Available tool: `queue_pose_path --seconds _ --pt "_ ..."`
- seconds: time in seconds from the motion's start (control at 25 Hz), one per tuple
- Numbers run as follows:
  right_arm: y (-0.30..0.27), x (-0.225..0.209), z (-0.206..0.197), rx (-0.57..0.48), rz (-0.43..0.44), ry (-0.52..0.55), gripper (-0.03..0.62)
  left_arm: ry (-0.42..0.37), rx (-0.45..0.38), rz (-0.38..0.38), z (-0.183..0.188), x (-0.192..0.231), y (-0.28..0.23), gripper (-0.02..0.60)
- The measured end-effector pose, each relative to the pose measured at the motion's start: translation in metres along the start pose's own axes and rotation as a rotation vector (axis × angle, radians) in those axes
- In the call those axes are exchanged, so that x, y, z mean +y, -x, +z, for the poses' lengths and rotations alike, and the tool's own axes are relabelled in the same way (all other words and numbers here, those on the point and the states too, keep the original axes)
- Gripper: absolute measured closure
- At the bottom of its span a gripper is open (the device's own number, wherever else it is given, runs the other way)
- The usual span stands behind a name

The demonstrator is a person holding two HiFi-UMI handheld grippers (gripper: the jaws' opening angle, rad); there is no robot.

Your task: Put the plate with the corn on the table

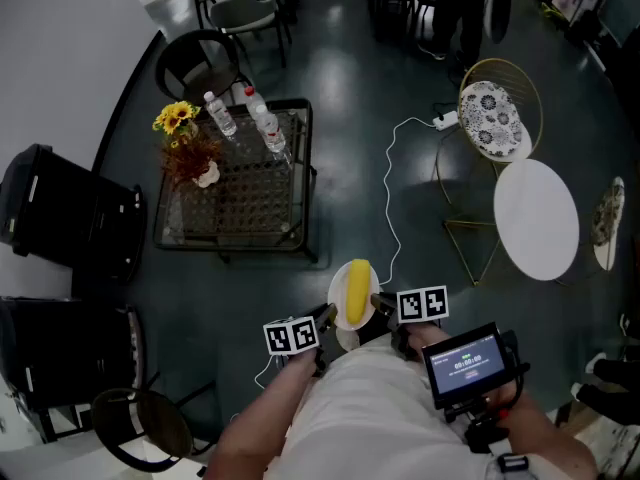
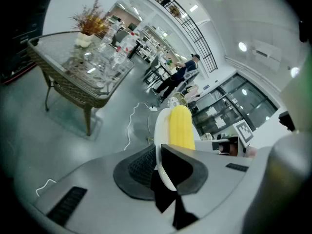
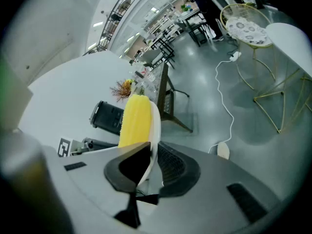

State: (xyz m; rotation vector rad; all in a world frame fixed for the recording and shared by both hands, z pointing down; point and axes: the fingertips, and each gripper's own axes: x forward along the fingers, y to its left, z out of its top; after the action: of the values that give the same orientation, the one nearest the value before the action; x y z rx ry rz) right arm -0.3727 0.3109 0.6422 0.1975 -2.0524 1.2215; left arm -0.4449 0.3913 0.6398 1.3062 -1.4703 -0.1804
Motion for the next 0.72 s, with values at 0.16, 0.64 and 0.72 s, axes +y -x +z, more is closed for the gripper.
queue_pose_path --seconds 0.16,0.64,0.72 --pt "0.054 -0.026 -0.017 -0.076 -0.027 -0.059 0.537 -0.019 0.046 -0.072 -0.028 -0.048 -0.016 0.541" --pt "0.148 -0.085 -0.048 -0.299 -0.083 -0.19 0.536 -0.209 0.193 -0.198 -0.068 -0.133 -0.064 0.548" --pt "0.155 -0.09 -0.046 -0.319 -0.077 -0.191 0.536 -0.225 0.193 -0.206 -0.068 -0.142 -0.069 0.548"
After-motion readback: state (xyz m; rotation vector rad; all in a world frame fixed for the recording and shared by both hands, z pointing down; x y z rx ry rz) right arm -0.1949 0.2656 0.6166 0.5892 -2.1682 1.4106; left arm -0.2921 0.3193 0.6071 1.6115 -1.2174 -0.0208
